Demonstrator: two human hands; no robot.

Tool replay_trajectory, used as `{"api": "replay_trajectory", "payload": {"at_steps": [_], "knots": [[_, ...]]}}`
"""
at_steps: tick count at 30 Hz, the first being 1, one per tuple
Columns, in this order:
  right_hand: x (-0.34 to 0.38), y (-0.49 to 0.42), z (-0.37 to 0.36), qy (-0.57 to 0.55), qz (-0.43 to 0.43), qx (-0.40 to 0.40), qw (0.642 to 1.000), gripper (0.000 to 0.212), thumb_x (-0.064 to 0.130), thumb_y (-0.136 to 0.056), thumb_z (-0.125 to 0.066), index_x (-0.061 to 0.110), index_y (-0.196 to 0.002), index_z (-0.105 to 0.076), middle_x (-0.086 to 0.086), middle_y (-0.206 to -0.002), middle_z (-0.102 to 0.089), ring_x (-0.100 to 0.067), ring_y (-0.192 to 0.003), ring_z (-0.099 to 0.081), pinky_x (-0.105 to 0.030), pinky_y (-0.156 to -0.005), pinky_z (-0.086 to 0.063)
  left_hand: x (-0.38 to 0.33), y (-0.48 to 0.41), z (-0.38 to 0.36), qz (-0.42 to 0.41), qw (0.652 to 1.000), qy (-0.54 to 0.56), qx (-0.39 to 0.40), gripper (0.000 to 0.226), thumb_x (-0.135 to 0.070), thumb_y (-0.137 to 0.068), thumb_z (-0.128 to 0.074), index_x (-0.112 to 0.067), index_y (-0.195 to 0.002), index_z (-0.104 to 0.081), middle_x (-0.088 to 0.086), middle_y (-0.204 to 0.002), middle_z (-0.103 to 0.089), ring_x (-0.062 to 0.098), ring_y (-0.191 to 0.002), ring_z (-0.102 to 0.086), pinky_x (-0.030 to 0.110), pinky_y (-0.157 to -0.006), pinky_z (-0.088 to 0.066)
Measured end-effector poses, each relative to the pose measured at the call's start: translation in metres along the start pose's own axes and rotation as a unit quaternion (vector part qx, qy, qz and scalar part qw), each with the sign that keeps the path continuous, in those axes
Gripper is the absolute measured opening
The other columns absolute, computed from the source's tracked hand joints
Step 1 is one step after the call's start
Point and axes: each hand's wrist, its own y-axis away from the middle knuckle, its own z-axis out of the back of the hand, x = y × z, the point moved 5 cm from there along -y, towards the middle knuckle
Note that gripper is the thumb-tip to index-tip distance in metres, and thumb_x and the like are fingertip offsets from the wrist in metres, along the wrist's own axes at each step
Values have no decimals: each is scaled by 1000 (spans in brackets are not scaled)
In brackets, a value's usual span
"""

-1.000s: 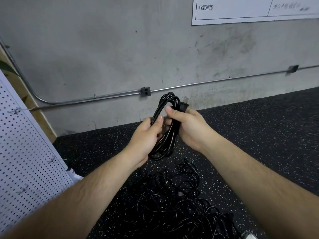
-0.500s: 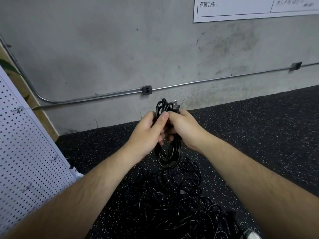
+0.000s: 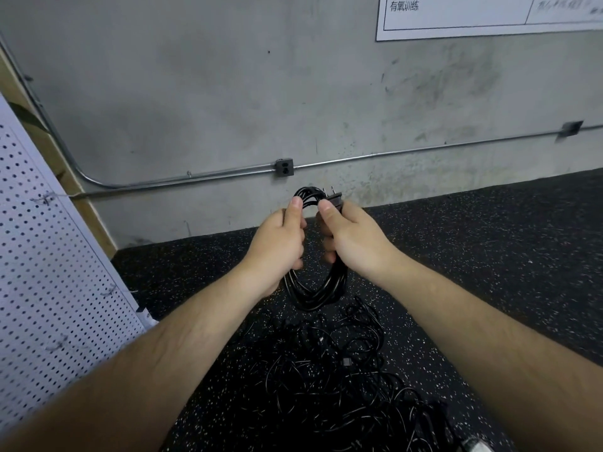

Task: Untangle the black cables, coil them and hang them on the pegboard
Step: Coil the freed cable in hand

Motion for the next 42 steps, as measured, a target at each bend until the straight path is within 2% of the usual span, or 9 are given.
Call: {"api": "replay_trajectory", "payload": {"at_steps": [5, 13, 17, 21, 24, 26, 35, 39, 42], "knots": [[16, 13, -1, 245, 122, -13, 962, 26, 36, -108, -40, 17, -92, -47, 4, -74, -53, -7, -63, -48, -17, -53, -34, 5, -8, 10, 75, 997, 27, 2, 42, -48, -108, -37, -13, -89, -51, -11, -50, -31, 6, -40, -25, 20, -36, -23], [16, 12, -9, 399, 208, 4, 893, 34, 37, -107, -37, 5, -112, -46, -5, -80, -55, -11, -55, -44, -22, -43, -25, 14, -8, 5, 170, 978, 123, 19, 35, -51, -107, -38, -18, -99, -49, -10, -46, -27, 5, -35, -20, 18, -31, -20], [15, 10, -13, 347, 185, -13, 920, 39, 44, -107, -34, 8, -111, -47, -3, -80, -61, -18, -61, -56, -28, -51, -32, 14, -8, 9, 88, 993, 80, 13, 41, -50, -108, -34, -14, -100, -51, -9, -51, -32, 8, -41, -29, 23, -39, -29], [11, 5, -20, 219, 101, -40, 970, 49, 53, -106, -21, 12, -108, -49, 3, -78, -58, -14, -68, -56, -35, -63, -40, 8, -5, 17, -66, 980, -167, -86, 51, -50, -108, -27, -10, -98, -57, -2, -72, -52, 17, -65, -52, 33, -63, -43], [9, 3, -30, 168, 85, -91, 978, 46, 47, -107, -25, 9, -105, -50, 3, -79, -56, -16, -71, -56, -34, -65, -40, -3, 5, 18, -153, 946, -247, -143, 41, -42, -109, -28, -10, -95, -50, -3, -74, -52, 9, -64, -49, 25, -54, -32], [8, 1, -37, 115, 74, -117, 984, 46, 44, -108, -28, 5, -107, -53, 5, -81, -56, -16, -76, -58, -32, -67, -43, -5, 9, 17, -179, 937, -257, -153, 37, -41, -109, -28, -12, -96, -48, -4, -75, -55, 8, -64, -52, 28, -55, -38], [2, -16, -42, 27, 52, -91, 994, 40, 43, -109, -31, 12, -111, -55, 7, -91, -60, 2, -81, -56, -5, -64, -42, -1, -10, 26, -184, 966, -157, -89, 36, -40, -110, -32, -13, -103, -54, -7, -84, -56, -6, -70, -52, 18, -66, -43], [-12, -22, -52, 23, 27, -35, 999, 35, 47, -107, -37, 15, -107, -52, 5, -84, -57, -9, -74, -56, -30, -74, -50, 17, -27, 49, -122, 979, -164, 8, 29, -52, -106, -35, -31, -93, -50, 1, -72, -45, 3, -65, -46, 33, -72, -41], [-21, -24, -63, 51, 34, 32, 998, 39, 44, -105, -46, 16, -132, -47, 5, -104, -66, -10, -95, -65, -40, -91, -54, 20, -28, 71, -100, 963, -244, 54, 27, -49, -106, -36, -31, -90, -49, -5, -75, -49, 12, -68, -47, 43, -70, -44]]}}
